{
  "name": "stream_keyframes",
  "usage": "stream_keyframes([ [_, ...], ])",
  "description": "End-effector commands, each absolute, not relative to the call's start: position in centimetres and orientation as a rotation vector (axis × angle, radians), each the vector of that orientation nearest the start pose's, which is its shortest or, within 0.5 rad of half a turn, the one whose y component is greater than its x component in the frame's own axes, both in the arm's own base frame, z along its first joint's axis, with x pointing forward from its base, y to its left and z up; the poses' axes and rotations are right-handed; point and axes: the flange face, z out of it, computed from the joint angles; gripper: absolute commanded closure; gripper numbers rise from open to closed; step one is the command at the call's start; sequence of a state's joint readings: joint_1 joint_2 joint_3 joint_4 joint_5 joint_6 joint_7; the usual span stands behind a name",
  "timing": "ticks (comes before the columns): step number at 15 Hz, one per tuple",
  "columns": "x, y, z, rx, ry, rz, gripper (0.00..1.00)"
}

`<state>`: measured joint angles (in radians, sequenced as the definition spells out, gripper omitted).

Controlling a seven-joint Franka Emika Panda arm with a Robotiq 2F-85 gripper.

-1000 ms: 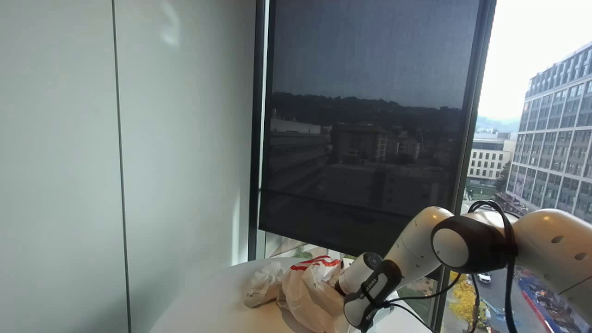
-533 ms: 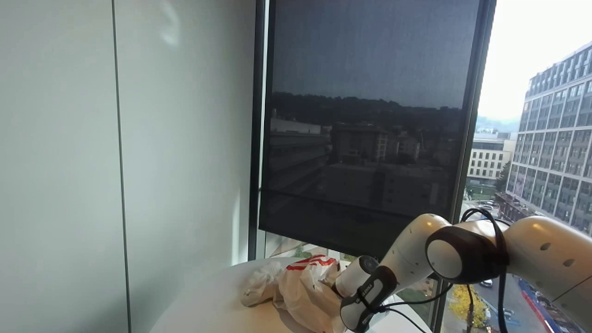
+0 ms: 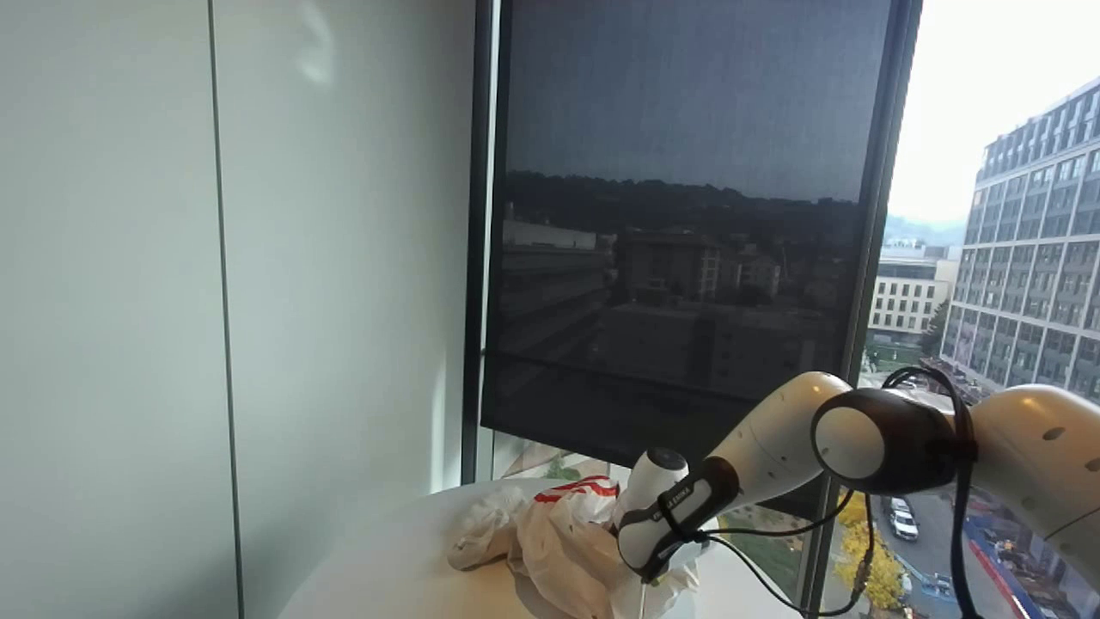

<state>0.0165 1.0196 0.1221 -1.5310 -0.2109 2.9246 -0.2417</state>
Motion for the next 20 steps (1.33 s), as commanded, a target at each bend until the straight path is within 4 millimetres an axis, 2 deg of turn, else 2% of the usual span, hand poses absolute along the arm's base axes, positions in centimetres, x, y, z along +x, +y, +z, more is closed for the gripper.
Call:
stream_keyframes([
  [1, 70.1, 9.2, 11.8, -2.983, -0.756, -0.290, 0.97],
  [4, 69.6, 8.5, 12.6, -2.962, -0.710, -0.048, 0.95],
  [8, 68.2, 8.2, 13.9, -2.939, -0.699, 0.209, 0.97],
  [12, 67.5, 8.4, 16.2, -2.927, -0.788, 0.262, 0.95],
  [13, 67.6, 8.4, 16.1, -2.915, -0.804, 0.257, 0.70],
  [14, 67.5, 8.4, 16.3, -2.891, -0.820, 0.256, 0.70],
  [16, 67.2, 9.1, 16.6, -2.840, -0.846, 0.200, 0.56],
  [20, 65.2, 12.4, 17.7, -2.734, -0.943, 0.112, 0.25],
])
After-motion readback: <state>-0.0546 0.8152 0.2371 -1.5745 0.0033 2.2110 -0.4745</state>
